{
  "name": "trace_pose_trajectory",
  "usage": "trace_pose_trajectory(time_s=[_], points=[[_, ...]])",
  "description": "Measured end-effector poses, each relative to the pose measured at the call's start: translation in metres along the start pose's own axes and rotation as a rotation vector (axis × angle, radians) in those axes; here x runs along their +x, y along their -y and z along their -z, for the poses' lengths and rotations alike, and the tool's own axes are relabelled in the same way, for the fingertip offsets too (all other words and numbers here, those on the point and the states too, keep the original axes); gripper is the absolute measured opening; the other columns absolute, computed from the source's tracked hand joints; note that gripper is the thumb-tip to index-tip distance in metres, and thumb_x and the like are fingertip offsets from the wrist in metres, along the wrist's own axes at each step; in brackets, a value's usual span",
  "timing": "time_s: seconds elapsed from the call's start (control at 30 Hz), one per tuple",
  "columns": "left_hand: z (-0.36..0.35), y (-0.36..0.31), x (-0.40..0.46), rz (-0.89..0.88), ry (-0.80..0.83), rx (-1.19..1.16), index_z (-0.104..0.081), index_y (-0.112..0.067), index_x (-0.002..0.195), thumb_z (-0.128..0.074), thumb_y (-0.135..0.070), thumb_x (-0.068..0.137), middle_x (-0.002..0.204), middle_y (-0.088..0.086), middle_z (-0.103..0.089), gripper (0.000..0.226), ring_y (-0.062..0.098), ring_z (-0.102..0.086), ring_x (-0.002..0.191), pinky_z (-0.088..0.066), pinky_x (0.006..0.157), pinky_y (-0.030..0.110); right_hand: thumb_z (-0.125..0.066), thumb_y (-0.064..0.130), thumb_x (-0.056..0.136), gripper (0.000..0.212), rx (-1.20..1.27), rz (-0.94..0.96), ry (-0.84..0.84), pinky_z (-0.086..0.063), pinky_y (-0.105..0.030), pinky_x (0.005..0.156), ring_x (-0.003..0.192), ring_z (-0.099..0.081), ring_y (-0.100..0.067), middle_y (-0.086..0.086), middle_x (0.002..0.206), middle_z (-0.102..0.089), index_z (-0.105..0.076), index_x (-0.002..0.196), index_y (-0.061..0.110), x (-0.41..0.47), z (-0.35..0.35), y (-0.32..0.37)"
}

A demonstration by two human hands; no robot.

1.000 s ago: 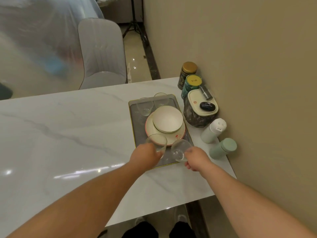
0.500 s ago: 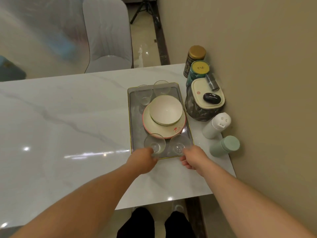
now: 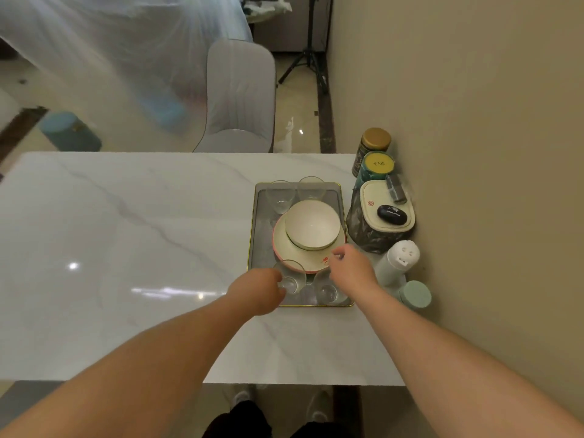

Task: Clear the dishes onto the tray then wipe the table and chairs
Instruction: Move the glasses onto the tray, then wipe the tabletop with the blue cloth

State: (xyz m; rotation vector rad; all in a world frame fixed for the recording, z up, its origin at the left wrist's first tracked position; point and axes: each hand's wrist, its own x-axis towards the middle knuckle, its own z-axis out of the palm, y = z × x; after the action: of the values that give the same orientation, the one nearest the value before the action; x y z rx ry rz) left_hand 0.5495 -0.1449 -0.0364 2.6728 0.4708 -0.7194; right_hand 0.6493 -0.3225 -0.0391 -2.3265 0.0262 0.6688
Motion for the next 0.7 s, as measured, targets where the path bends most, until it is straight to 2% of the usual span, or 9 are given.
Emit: trace_pose_trajectory(time_s=[0.07, 0.2, 0.27, 0.37, 0.5, 0.53, 0.6, 0.7], points=[[0.005, 0.004, -0.01, 0.02, -0.046, -0.032, -0.061, -0.022, 0.127, -0.05, -0.042, 0.098, 0.121, 0.004, -0.068, 0.037, 0.026, -0.063, 0.109, -0.053, 0.087, 0.034, -0.047, 0.032, 0.094, 0.033, 0.024, 0.037, 0.034, -0.057, -0.039, 0.083, 0.097, -0.067, -0.021, 0.001, 0.106, -0.071, -0.061, 0.123, 0.026, 0.001, -0.007, 0.013], [0.008, 0.029, -0.045, 0.098, -0.086, -0.104, -0.061, -0.028, 0.13, -0.05, -0.042, 0.097, 0.126, -0.001, -0.066, 0.037, 0.022, -0.061, 0.113, -0.051, 0.089, 0.032, -0.049, 0.03, 0.093, 0.029, -0.021, 0.136, 0.127, -0.056, -0.042, 0.088, 0.099, -0.068, -0.025, -0.002, 0.102, -0.074, -0.063, 0.118, 0.025, -0.011, -0.036, 0.041], [0.007, 0.05, -0.071, 0.152, -0.101, -0.122, -0.062, -0.029, 0.128, -0.05, -0.043, 0.099, 0.126, -0.003, -0.066, 0.035, 0.02, -0.06, 0.114, -0.05, 0.088, 0.032, -0.048, 0.027, 0.091, 0.027, -0.095, 0.187, 0.183, -0.055, -0.041, 0.087, 0.097, -0.068, -0.03, -0.005, 0.096, -0.075, -0.068, 0.108, 0.02, -0.027, -0.058, 0.054], [0.007, 0.08, -0.104, 0.22, -0.118, -0.142, -0.061, -0.029, 0.13, -0.05, -0.044, 0.1, 0.127, -0.005, -0.065, 0.035, 0.018, -0.059, 0.116, -0.048, 0.087, 0.032, -0.043, 0.022, 0.084, 0.027, -0.182, 0.249, 0.228, -0.055, -0.039, 0.08, 0.09, -0.067, -0.032, -0.007, 0.085, -0.074, -0.069, 0.089, 0.016, -0.049, -0.081, 0.07], [0.011, 0.129, -0.156, 0.281, -0.162, -0.189, -0.059, -0.027, 0.135, -0.049, -0.043, 0.101, 0.13, -0.005, -0.064, 0.039, 0.018, -0.058, 0.118, -0.05, 0.091, 0.033, -0.045, 0.023, 0.092, 0.018, -0.165, 0.327, 0.265, -0.051, -0.029, 0.059, 0.073, -0.066, -0.016, 0.004, 0.082, -0.073, -0.062, 0.089, 0.026, -0.098, -0.107, 0.105], [0.012, 0.143, -0.168, 0.291, -0.18, -0.205, -0.059, -0.027, 0.135, -0.049, -0.043, 0.101, 0.131, -0.004, -0.064, 0.039, 0.019, -0.059, 0.118, -0.05, 0.091, 0.033, -0.046, 0.024, 0.093, 0.016, -0.16, 0.35, 0.266, -0.054, -0.031, 0.06, 0.072, -0.067, -0.017, 0.004, 0.08, -0.073, -0.06, 0.087, 0.028, -0.111, -0.115, 0.115], [0.017, 0.168, -0.193, 0.309, -0.221, -0.224, -0.059, -0.028, 0.134, -0.048, -0.044, 0.1, 0.131, -0.005, -0.063, 0.038, 0.018, -0.059, 0.116, -0.051, 0.092, 0.033, -0.047, 0.025, 0.093, 0.015, -0.148, 0.386, 0.27, -0.059, -0.04, 0.071, 0.074, -0.068, -0.02, 0.003, 0.082, -0.073, -0.06, 0.086, 0.029, -0.132, -0.131, 0.137], [0.016, 0.212, -0.241, 0.339, -0.273, -0.276, -0.059, -0.029, 0.132, -0.048, -0.043, 0.1, 0.13, -0.005, -0.063, 0.037, 0.019, -0.061, 0.113, -0.052, 0.091, 0.035, -0.047, 0.029, 0.094, 0.016, -0.14, 0.443, 0.29, -0.062, -0.041, 0.078, 0.081, -0.069, -0.019, 0.004, 0.09, -0.071, -0.062, 0.1, 0.027, -0.173, -0.171, 0.169]])
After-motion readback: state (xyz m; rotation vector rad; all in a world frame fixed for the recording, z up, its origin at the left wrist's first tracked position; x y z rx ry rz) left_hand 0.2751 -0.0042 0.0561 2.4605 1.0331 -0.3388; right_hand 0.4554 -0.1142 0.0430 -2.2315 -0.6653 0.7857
